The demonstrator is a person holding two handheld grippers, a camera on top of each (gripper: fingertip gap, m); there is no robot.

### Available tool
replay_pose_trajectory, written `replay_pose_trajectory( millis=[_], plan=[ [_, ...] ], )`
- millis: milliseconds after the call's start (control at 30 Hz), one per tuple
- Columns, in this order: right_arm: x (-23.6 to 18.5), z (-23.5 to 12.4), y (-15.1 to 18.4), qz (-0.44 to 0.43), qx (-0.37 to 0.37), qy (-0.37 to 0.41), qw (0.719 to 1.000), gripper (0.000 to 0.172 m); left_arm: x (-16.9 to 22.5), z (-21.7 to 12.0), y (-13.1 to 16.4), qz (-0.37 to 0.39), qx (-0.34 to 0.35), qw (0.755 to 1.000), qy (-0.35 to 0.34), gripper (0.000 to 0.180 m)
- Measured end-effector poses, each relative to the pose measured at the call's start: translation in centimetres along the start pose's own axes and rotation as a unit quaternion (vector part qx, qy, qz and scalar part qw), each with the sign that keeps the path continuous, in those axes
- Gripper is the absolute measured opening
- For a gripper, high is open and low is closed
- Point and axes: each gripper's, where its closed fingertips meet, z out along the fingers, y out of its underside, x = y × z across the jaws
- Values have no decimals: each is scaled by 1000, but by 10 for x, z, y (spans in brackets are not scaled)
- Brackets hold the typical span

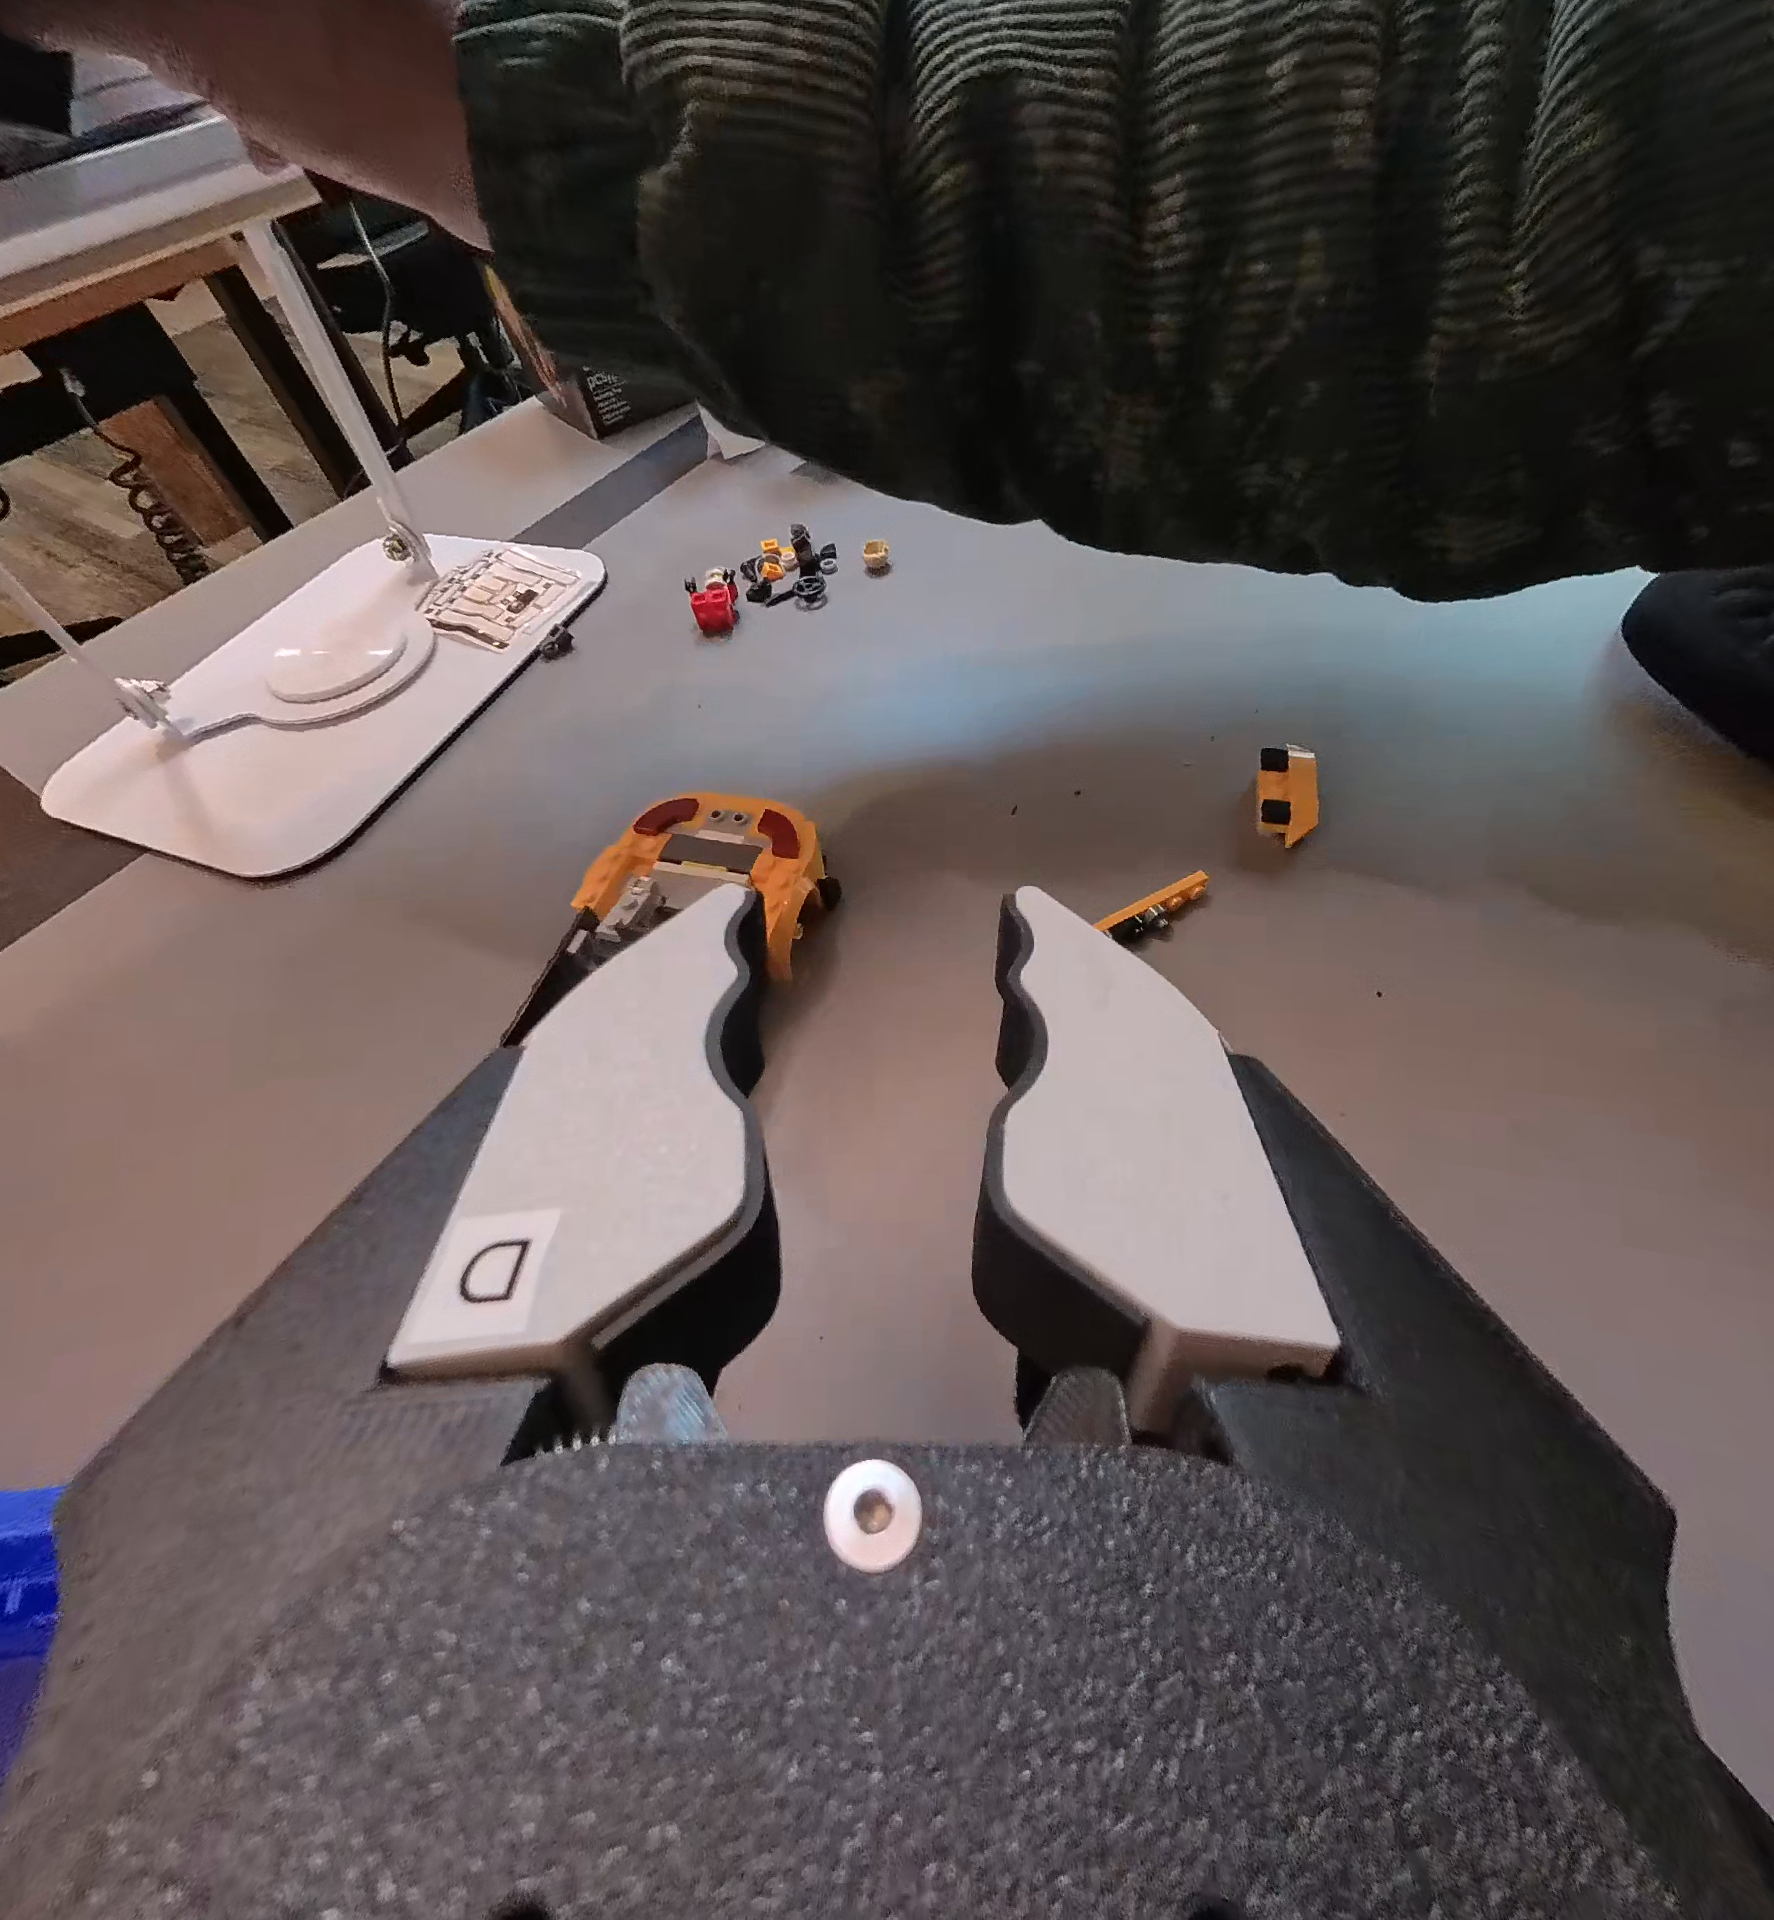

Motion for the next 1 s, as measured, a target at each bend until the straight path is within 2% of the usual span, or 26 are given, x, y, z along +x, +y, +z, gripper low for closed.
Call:
replay_pose_trajectory(
  millis=[300, 433, 500, 600, 733, 833, 933, 1000],
  plan=[
    [21, -20, 9, 62, 17, -4, 998, 51, 3, 3, 3, -2, -7, 1000, 5, 42],
    [35, -28, 17, 57, 24, 7, 998, 32, 5, 5, -1, -8, 0, 1000, 12, 42],
    [41, -30, 25, 60, 20, 7, 998, 26, 4, 8, -16, -18, 21, 1000, 14, 42],
    [52, -31, 40, 83, 8, 7, 996, 20, -12, 15, -53, 3, 48, 999, -6, 41],
    [65, -35, 58, 124, -7, 14, 992, 17, -60, 40, -121, 8, 92, 994, -52, 39],
    [70, -36, 73, 140, -28, 5, 990, 16, -125, 70, -163, -28, 115, 986, -121, 39],
    [73, -40, 86, 139, -44, -6, 989, 16, -202, 89, -177, -111, 143, 963, -201, 41],
    [78, -47, 92, 144, -50, -8, 988, 16, -230, 92, -179, -159, 174, 948, -214, 38]
  ],
)
